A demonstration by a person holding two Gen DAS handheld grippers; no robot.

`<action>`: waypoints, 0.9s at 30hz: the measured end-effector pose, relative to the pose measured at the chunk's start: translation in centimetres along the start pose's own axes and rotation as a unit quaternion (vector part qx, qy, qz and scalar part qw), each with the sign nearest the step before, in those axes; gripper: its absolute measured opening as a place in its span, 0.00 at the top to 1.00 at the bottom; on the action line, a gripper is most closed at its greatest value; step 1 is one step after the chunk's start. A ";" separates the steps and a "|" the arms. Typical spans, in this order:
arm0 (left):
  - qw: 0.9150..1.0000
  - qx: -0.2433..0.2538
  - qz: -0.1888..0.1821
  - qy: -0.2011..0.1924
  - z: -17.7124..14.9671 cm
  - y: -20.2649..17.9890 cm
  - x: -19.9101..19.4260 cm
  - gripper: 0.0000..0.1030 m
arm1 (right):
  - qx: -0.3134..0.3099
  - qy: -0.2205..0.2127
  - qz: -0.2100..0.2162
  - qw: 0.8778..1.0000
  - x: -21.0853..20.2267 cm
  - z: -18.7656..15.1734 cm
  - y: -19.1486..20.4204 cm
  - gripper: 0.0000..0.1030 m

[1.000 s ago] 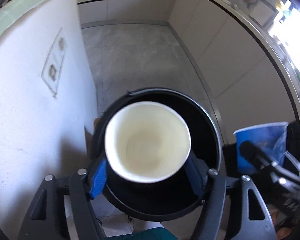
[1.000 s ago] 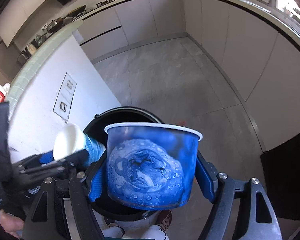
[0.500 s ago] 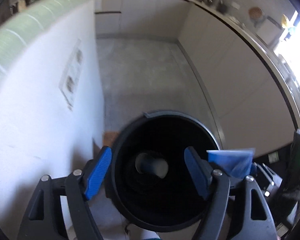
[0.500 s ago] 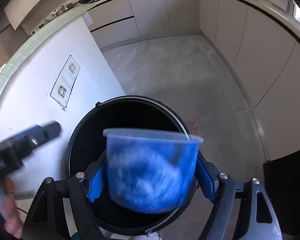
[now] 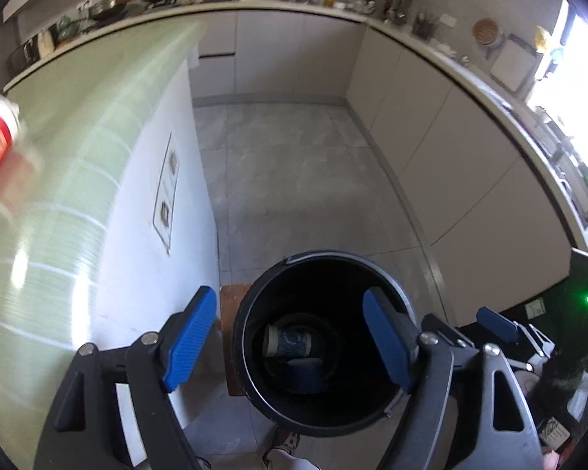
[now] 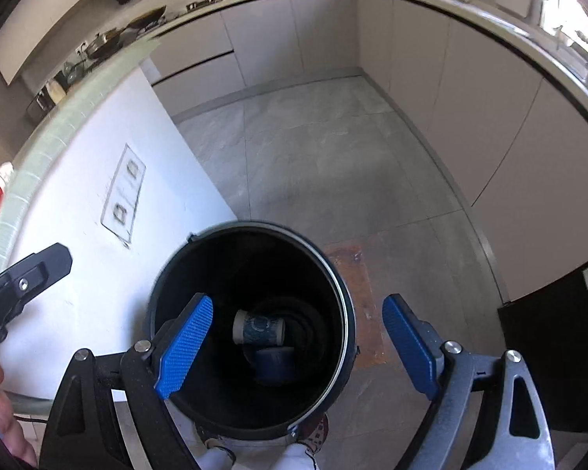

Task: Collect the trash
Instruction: 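Return both tools to the island toward the milk carton and Pepsi can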

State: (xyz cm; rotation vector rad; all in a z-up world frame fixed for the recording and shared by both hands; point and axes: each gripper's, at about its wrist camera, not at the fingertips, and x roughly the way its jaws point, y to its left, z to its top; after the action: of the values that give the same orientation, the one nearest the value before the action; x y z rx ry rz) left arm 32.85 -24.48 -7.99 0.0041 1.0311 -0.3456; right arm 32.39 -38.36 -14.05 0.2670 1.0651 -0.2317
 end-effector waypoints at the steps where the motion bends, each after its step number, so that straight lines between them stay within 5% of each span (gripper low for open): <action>1: 1.000 0.006 0.000 -0.006 0.3 0.0 -1.2 0.24 | 0.001 -0.005 -0.001 1.000 -1.1 0.3 0.3 0.13; 11: 0.998 0.014 -0.001 -0.067 1.7 6.4 -10.1 0.24 | 0.017 -0.060 0.012 0.998 -9.5 1.9 7.2 0.13; 18: 0.996 -0.002 0.036 -0.084 0.3 15.4 -13.0 0.24 | -0.001 -0.086 0.025 0.996 -13.2 1.7 18.3 0.09; 27: 0.993 -0.037 0.081 -0.083 -1.7 28.6 -15.1 0.24 | -0.057 -0.102 0.066 0.991 -12.6 -0.3 32.1 0.09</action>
State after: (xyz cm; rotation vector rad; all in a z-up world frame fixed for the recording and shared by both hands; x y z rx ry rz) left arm 32.46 7.05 -0.67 -0.0075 0.8713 -0.1574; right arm 36.36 -7.28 0.25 0.2050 0.8509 -0.0768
